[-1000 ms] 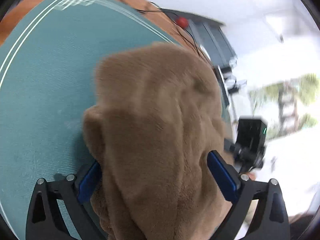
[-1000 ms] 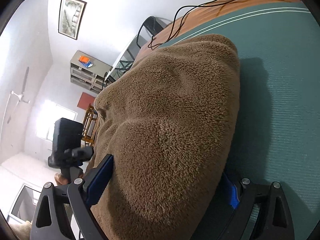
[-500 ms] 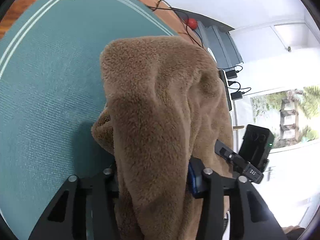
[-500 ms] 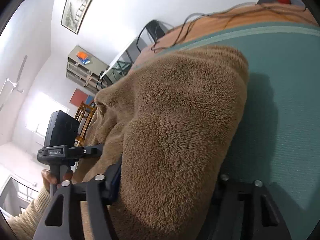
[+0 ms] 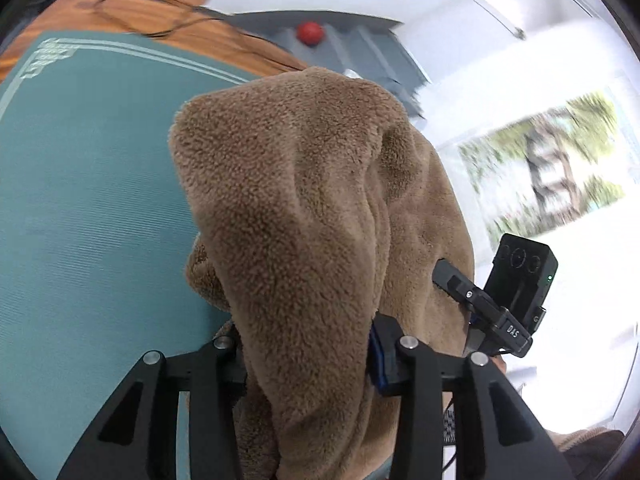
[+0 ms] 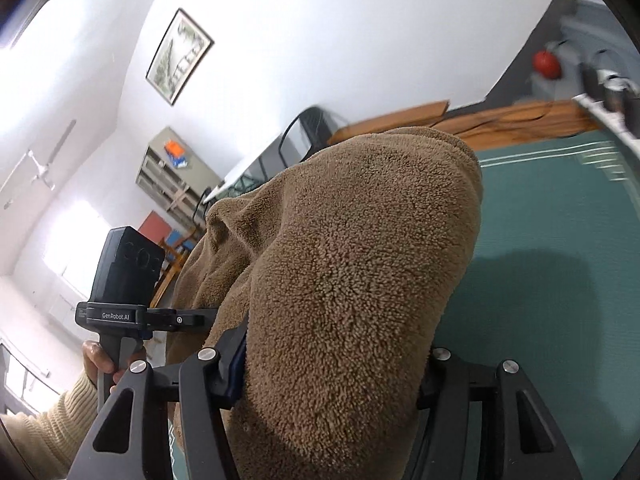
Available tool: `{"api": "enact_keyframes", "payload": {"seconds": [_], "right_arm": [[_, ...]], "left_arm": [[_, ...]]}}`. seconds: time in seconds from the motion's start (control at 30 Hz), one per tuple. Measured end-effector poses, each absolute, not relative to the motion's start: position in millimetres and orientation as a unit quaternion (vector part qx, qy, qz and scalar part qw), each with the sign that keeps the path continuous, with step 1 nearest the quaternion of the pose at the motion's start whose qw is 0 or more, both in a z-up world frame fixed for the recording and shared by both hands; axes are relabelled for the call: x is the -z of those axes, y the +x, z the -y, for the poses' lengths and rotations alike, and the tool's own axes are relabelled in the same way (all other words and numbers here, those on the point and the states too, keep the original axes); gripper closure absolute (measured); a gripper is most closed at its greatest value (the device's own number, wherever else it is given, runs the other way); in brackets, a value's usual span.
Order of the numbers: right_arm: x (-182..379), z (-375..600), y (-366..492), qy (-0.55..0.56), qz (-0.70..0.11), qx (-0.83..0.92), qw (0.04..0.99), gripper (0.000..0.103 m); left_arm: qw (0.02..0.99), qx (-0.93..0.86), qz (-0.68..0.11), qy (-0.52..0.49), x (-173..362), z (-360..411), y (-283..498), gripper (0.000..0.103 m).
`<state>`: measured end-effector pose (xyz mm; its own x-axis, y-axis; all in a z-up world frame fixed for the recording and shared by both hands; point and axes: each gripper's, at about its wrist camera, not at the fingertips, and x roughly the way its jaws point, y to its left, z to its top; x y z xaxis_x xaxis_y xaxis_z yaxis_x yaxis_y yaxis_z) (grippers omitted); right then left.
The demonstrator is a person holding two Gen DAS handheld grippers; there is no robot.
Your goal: Fold clothes
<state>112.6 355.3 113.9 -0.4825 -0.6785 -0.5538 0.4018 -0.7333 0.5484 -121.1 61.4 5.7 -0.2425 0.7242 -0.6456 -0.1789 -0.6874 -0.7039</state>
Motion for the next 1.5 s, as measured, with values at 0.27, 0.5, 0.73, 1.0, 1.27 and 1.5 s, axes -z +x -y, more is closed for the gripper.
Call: {"api": "enact_keyframes", "payload": {"seconds": [0.27, 0.5, 0.73, 1.0, 1.27, 1.5], "right_arm": [[-142.3, -471.6, 201.3, 0.386, 0.206, 0.863, 0.254, 0.042], [-129.4, -549.2, 262.7, 0.394, 0.215, 0.873, 0.192, 0.042], [-59.9, -570.6, 259.8, 0.462, 0.178, 0.858, 0.139, 0.039], [-76.1, -565.0, 280.6, 0.447, 0.119, 0.881, 0.097, 0.026], [-132.3, -551.8, 252.9, 0.384, 0.089, 0.912, 0.111, 0.026], [-89.7, -529.1, 176.5, 0.48, 0.02, 0.864, 0.151, 0.026]], "left_arm": [[0.374, -0.708, 0.227, -0.555, -18.5, -178.1, -86.5, 0.058], [0.395, -0.68, 0.197, -0.586, 7.5, -256.0, -45.2, 0.058], [0.341, -0.673, 0.158, -0.637, 73.0, -305.1, -54.4, 0.045], [0.302, -0.735, 0.083, -0.602, 25.5, -306.7, -44.6, 0.039], [0.314, -0.796, 0.037, -0.517, -33.3, -320.8, -25.2, 0.023], [0.309, -0.773, 0.02, -0.554, 14.4, -296.3, -18.9, 0.023]]}}
